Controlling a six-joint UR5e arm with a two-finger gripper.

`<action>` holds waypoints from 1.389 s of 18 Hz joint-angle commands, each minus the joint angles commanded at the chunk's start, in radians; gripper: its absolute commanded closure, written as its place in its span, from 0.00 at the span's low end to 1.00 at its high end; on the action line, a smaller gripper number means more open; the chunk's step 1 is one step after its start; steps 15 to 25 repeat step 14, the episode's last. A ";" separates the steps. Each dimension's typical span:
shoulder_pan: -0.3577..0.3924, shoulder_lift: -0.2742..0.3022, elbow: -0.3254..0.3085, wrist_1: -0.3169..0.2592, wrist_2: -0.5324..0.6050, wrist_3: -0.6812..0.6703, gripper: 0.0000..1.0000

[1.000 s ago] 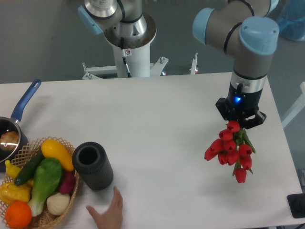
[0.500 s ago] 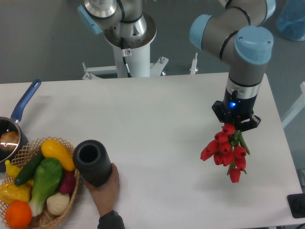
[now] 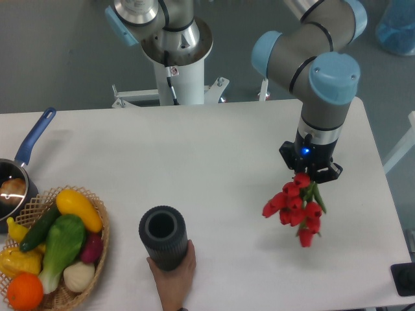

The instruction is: Place the flowers on the table

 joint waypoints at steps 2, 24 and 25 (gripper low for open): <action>-0.002 0.000 -0.002 0.002 0.000 -0.003 0.00; 0.009 0.012 -0.034 0.130 0.018 0.003 0.00; 0.009 0.012 -0.034 0.130 0.018 0.003 0.00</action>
